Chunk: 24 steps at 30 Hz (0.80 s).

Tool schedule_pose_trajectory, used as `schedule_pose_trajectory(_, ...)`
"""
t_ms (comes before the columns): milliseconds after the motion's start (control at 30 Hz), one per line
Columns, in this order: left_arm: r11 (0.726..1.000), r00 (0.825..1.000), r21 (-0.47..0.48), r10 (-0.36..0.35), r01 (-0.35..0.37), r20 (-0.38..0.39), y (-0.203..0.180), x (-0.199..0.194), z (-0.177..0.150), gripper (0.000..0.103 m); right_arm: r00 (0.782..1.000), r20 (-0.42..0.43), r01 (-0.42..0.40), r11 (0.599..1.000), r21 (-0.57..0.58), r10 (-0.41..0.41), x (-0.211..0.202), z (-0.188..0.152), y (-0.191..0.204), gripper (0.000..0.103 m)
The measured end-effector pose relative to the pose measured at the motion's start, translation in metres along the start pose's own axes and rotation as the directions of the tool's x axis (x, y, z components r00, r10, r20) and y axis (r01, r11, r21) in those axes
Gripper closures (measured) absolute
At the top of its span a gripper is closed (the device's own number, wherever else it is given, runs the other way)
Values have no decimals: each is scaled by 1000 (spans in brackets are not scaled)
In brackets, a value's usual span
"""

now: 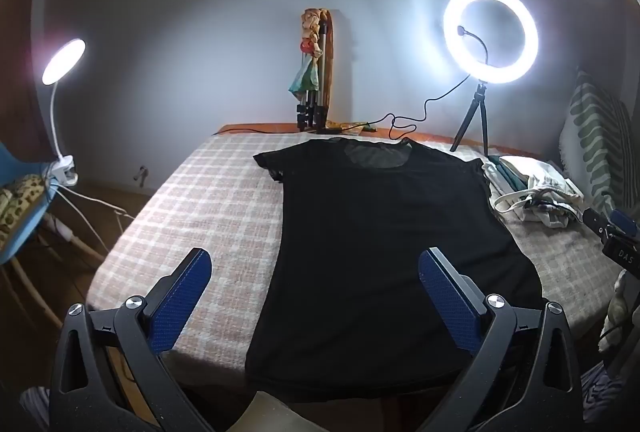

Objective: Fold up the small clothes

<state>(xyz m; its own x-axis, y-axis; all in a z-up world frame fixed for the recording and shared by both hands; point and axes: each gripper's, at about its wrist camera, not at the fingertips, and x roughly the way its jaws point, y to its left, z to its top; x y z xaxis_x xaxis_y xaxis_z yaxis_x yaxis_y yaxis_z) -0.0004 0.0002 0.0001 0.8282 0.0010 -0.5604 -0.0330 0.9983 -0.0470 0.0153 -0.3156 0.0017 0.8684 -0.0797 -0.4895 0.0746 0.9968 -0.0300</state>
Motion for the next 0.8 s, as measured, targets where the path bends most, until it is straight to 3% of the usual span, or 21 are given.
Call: schedule_pose_trajectory(800, 1000, 1000, 24, 8, -8, 18, -7, -10, 3, 0, 1000, 5, 3, 1000, 0, -3, -4, 1, 0, 0)
